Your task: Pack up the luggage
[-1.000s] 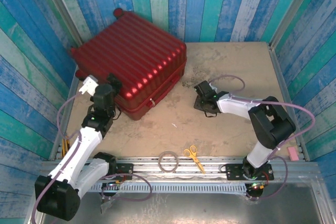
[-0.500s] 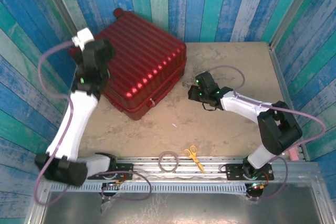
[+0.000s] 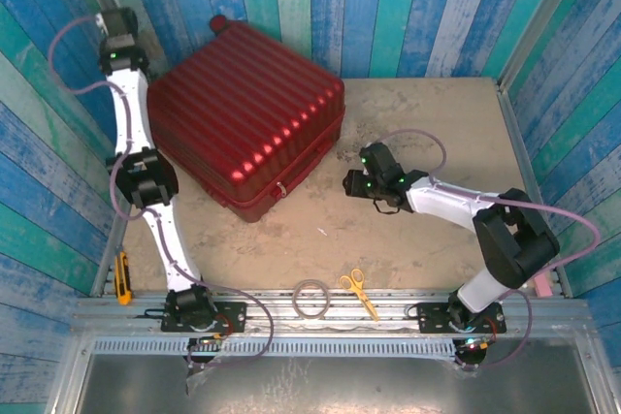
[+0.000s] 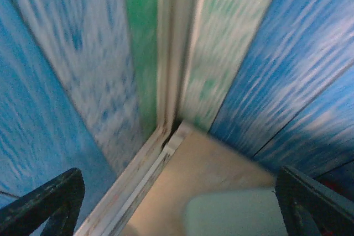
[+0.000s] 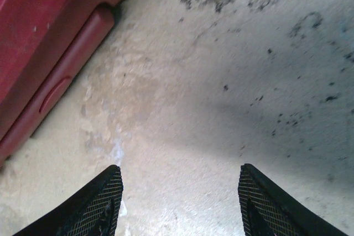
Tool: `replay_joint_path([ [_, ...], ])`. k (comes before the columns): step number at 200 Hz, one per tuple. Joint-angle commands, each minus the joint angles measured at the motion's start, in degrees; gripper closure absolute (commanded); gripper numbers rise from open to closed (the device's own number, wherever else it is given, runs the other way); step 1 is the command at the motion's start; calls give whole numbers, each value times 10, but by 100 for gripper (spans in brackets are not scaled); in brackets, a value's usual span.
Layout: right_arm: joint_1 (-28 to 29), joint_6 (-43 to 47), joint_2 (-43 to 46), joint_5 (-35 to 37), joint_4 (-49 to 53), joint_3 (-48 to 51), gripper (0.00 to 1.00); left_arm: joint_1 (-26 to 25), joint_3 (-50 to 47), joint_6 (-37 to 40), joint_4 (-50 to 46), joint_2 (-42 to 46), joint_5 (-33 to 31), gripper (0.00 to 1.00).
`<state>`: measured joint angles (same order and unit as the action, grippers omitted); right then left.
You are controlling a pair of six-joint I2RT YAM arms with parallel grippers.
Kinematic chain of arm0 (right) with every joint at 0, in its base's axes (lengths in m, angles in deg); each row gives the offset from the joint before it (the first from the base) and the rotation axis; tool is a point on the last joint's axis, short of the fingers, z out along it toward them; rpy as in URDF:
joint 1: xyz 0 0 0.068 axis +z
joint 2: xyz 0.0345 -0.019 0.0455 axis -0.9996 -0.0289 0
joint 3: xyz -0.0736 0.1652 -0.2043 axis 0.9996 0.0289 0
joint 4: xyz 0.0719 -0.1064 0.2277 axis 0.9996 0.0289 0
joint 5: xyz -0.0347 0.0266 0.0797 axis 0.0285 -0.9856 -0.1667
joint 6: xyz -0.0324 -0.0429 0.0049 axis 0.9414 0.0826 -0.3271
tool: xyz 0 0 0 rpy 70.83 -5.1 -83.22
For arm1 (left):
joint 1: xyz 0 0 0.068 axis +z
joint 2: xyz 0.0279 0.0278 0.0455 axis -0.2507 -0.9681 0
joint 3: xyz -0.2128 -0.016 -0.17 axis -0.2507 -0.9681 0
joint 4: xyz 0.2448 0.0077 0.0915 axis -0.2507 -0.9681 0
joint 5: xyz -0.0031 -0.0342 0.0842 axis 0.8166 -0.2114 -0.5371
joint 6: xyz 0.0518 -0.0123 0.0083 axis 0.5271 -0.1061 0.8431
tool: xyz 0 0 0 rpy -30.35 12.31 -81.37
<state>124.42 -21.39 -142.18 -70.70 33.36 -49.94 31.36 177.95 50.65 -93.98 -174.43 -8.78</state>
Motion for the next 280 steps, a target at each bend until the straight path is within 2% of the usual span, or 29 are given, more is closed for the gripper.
replay_joint_path([
  [1, 11, 21, 0, -9, -8, 3, 42, 12, 2, 14, -22, -53, 73, 10],
  [33, 13, 35, -3, 1, -5, -4, 42, 11, 34, 58, -82, -92, 173, 10],
  [63, 13, 50, 3, 6, -16, -10, 41, -5, 26, 102, -140, -113, 310, 11],
  [92, 13, 80, 19, 5, -69, 11, 41, -49, -61, 153, -170, -95, 339, 14],
  [119, 21, 191, 75, -22, -224, 102, 42, -76, -169, 157, -129, -37, 328, 16],
  [141, 39, 297, 125, -37, -350, 197, 38, -81, -234, 146, -94, 16, 327, 17],
  [179, 73, 363, 128, -84, -339, 197, 35, -98, -293, 142, -68, 66, 292, 18],
  [214, 95, 356, 139, -68, -394, 228, 35, -105, -323, 112, -31, 102, 245, 17],
  [239, 95, 362, 161, -67, -373, 253, 35, -104, -376, 81, 43, 166, 216, 14],
  [261, 95, 364, 202, -28, -312, 261, 34, -105, -426, 53, 109, 235, 177, 13],
  [280, 95, 349, 256, 37, -240, 269, 34, -105, -469, 32, 150, 295, 145, 13],
])
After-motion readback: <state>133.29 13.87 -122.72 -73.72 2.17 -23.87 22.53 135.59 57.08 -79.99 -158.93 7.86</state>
